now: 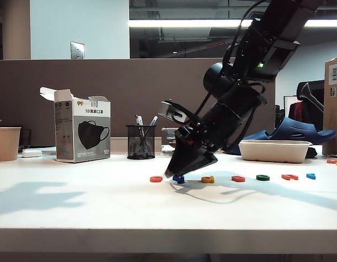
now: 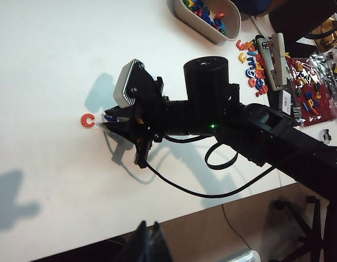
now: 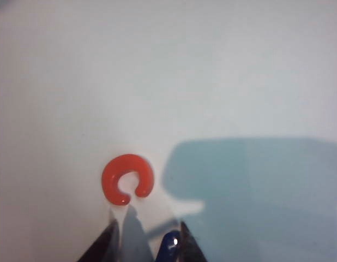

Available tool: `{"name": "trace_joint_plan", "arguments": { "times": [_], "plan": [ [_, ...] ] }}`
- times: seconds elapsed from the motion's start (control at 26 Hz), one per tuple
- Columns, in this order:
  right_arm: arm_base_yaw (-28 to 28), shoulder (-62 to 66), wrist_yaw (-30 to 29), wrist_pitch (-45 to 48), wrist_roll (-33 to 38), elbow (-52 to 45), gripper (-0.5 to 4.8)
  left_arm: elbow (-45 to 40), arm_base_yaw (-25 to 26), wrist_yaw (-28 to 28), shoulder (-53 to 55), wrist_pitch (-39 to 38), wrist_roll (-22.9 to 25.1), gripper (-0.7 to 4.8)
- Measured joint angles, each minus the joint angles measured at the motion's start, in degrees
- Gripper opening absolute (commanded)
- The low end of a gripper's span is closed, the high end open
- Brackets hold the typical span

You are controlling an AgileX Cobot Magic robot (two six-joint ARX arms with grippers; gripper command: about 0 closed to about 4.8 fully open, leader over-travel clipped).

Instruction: Select the appropriate letters from the row of letter magnets placed on the table to arrange into the word "yes".

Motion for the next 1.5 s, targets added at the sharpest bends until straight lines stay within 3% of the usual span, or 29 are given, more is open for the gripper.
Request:
{"name": "trace_joint_plan", "arguments": {
  "times": [0.04,0.38,0.85,1.5],
  "plan": [
    [0.00,-0.02,0.17,0.00,0.00,0.02,0.83,0.00,0.00,0.00,0.00,0.00,0.00,-0.05],
    [0.09,-0.26,3.96,-0.57,0.00,0.37,0.84,0.00,0.00,0.00,0.00,0.00,0.00,-0.05],
    [0.13,-0.26,4.59,-0.96,0.00,0.44,0.84,0.00,0.00,-0.02,0.00,0.00,0.00,-0.05],
    [3.61,-0.94,14.91,-1.99,0.00,0.79,0.80,0.00,0.00,0.00,0.00,0.00,0.00,-0.05]
  ]
}}
